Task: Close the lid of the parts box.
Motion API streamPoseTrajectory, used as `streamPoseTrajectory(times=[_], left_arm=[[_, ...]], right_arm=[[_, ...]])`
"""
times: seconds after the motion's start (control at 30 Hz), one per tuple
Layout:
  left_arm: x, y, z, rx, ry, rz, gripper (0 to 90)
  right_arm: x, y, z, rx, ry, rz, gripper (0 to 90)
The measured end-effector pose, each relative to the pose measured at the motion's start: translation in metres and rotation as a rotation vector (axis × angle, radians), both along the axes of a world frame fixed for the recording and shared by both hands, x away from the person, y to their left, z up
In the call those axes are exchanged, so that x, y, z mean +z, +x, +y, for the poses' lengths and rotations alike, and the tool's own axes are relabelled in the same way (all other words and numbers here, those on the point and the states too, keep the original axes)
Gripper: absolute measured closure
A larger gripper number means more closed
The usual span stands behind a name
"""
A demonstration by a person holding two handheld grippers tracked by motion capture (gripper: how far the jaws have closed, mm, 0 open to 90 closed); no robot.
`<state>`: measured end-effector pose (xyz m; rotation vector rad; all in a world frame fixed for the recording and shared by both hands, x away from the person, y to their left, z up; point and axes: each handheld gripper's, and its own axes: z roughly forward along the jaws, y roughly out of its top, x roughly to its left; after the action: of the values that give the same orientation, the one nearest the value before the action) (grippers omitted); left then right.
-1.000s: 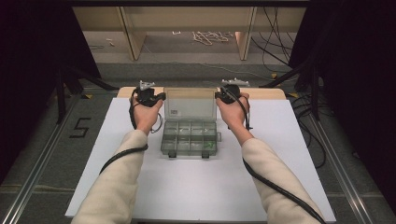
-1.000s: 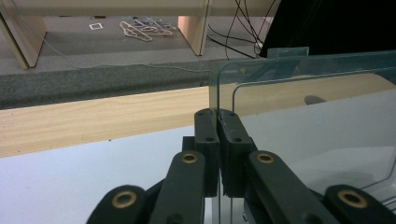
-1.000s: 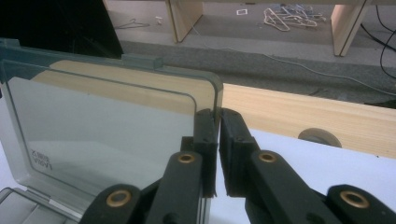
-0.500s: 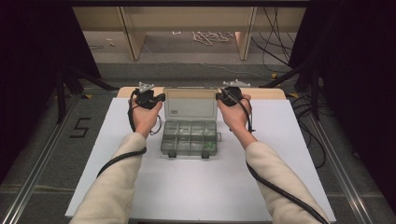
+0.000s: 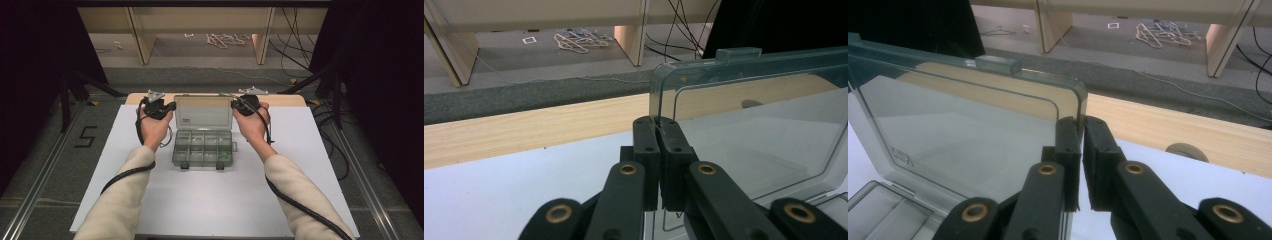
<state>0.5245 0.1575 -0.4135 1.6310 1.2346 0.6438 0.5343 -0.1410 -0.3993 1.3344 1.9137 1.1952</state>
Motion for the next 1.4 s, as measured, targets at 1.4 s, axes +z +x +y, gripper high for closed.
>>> streamPoseTrajectory(times=[1.4], left_arm=[[-0.006, -0.027, 0.001, -0.002, 0.005, -0.091, 88.5]], right_arm=[[-0.002, -0.029, -0.003, 0.044, -0.015, -0.082, 86.1]])
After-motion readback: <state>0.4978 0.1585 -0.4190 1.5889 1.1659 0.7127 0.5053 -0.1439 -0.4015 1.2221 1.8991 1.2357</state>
